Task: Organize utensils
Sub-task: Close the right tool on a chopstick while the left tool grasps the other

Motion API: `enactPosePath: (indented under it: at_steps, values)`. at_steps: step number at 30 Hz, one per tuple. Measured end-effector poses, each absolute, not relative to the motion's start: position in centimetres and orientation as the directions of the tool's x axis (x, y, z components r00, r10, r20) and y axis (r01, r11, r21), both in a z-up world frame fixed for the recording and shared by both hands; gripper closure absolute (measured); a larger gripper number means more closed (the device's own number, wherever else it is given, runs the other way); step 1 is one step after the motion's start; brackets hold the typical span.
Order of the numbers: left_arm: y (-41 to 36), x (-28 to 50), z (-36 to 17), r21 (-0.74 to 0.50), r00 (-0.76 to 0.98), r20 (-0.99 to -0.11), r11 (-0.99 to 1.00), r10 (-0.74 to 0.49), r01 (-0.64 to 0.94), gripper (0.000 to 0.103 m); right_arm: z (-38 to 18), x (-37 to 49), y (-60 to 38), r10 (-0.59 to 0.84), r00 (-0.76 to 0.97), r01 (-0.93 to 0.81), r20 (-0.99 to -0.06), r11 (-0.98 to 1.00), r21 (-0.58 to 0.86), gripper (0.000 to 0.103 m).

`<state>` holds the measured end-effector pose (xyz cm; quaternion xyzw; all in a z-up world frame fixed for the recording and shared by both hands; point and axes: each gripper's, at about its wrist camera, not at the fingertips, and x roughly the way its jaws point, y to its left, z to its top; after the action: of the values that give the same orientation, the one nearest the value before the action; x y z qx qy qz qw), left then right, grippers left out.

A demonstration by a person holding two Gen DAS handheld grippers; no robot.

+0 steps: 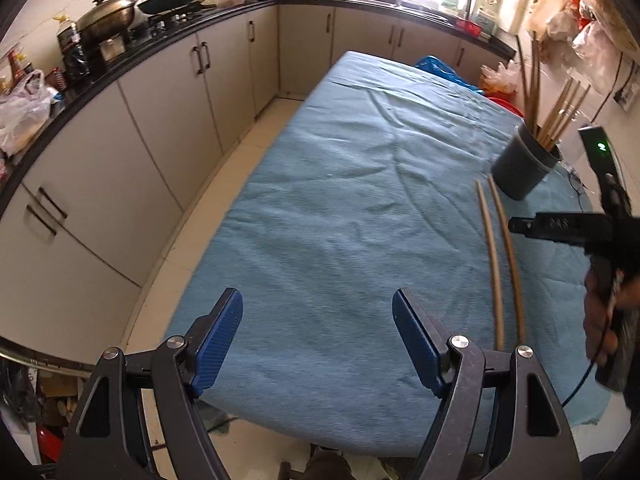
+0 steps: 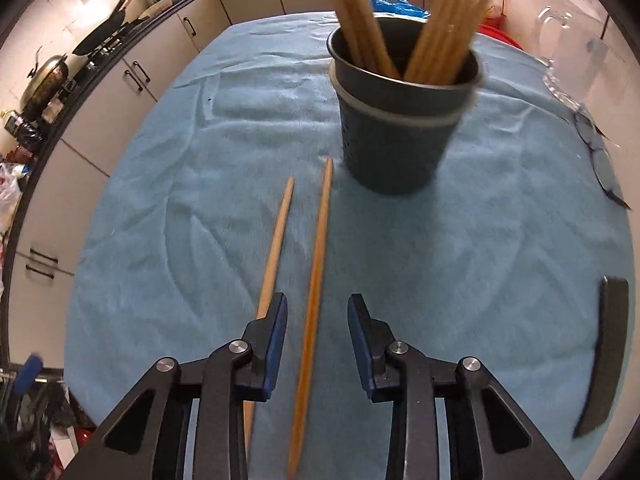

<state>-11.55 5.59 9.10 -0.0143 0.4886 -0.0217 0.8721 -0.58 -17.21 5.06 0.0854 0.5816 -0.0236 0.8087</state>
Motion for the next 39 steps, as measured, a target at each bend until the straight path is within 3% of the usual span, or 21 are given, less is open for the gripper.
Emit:
enactPosePath:
  at_steps: [9, 10, 12, 18, 29, 31, 34, 39]
  values:
    - [7.1, -11.5, 9.7, -0.039, 0.543, -0.838, 0.999, -0.052, 0.035, 0.031, 2.9, 3.1, -17.6, -0.007, 0.323, 0.163, -0.946, 0.985, 0.049, 0.079]
    - [7.0, -11.3, 9.6, -0.038, 0.54, -0.84, 0.999, -0.053, 0.039, 0.031, 2.9, 3.3, -17.6, -0.01, 0.328, 0.158, -0.945, 0.986, 0.045, 0.081]
    - [6.7, -10.9, 9.4, -0.043, 0.535, -0.843, 0.998, -0.061, 0.046, 0.031, 2.9, 3.3, -17.7, -0.008, 0.331, 0.146, -0.944, 0.988, 0.043, 0.096]
    - [4.0, -9.0, 8.4, -0.077, 0.499, -0.857, 0.99, -0.127, 0.119, 0.031, 3.9, 0.3, -19.7, 0.039, 0.365, 0.171, -0.93, 0.979, 0.108, 0.096]
    - [-5.7, -4.5, 6.1, -0.151, 0.384, -0.884, 0.94, -0.267, 0.306, 0.031, 9.6, -7.9, -23.0, -0.011, 0.487, 0.233, -0.873, 0.965, 0.118, 0.096]
    - [-7.4, -3.6, 5.6, -0.15, 0.375, -0.887, 0.937, -0.269, 0.315, 0.035, 10.7, -8.8, -23.2, -0.026, 0.507, 0.24, -0.861, 0.964, 0.112, 0.096]
    - [-9.9, -2.3, 4.6, -0.124, 0.374, -0.895, 0.941, -0.243, 0.315, 0.051, 11.8, -9.7, -23.6, -0.032, 0.528, 0.241, -0.849, 0.964, 0.114, 0.096]
    - [-12.9, -0.8, 3.3, -0.076, 0.384, -0.901, 0.946, -0.2, 0.314, 0.052, 12.9, -10.7, -23.9, -0.049, 0.548, 0.224, -0.835, 0.97, 0.09, 0.096]
